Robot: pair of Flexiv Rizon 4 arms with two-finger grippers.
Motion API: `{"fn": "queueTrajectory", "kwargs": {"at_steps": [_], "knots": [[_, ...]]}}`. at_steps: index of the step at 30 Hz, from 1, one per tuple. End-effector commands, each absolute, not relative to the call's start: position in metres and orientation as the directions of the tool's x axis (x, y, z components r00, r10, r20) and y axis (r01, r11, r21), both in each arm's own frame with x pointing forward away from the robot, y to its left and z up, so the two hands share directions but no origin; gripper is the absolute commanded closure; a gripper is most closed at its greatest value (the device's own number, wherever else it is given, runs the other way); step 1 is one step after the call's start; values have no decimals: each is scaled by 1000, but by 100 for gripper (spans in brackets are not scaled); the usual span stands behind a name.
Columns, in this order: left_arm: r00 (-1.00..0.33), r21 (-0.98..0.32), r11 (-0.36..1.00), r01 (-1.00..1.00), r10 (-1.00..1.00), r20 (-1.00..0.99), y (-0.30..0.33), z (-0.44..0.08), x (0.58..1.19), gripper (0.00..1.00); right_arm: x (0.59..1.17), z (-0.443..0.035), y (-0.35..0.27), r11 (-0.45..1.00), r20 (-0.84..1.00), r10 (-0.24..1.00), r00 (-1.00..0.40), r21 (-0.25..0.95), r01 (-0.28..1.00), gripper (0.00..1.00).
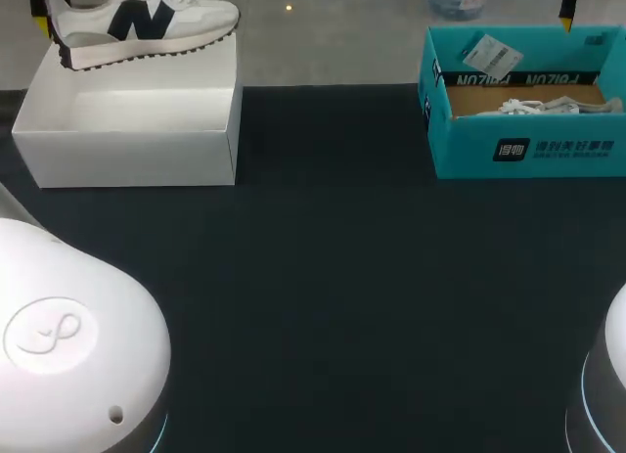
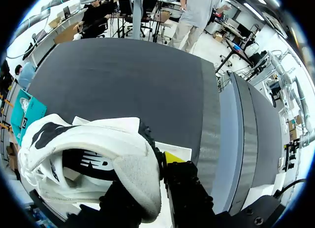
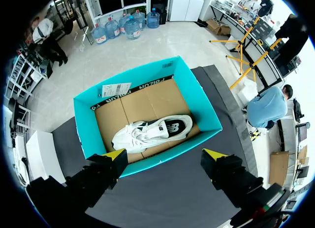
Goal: Take the shoe out of the shoebox, open the shoe tongue, remove and reinsert the insole, then place the shoe into the shoebox
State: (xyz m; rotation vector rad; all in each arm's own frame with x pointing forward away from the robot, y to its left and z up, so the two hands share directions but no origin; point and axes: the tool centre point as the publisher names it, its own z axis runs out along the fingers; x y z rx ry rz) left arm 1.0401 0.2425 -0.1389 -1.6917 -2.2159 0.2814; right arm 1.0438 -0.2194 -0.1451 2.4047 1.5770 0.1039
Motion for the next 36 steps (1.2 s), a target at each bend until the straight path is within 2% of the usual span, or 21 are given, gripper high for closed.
{"fn": "queueTrajectory", "kwargs": {"at_steps": [1, 10, 18, 36], "knots": [[-236, 133, 219, 967, 962, 134, 230, -135, 991, 100, 1044, -145, -219, -375, -83, 909, 407, 258, 890, 0], [-250, 223, 224, 949, 964, 94, 225, -125, 959, 100, 1044, -145, -219, -375, -83, 909, 407, 258, 890, 0], [-190, 303, 142, 943, 973, 134, 209, -121, 947, 100, 1044, -145, -219, -375, -83, 909, 407, 258, 890, 0], [-116, 296, 72, 953, 984, 134, 195, -124, 935, 100, 1044, -145, -219, -375, -83, 909, 407, 258, 890, 0]]}}
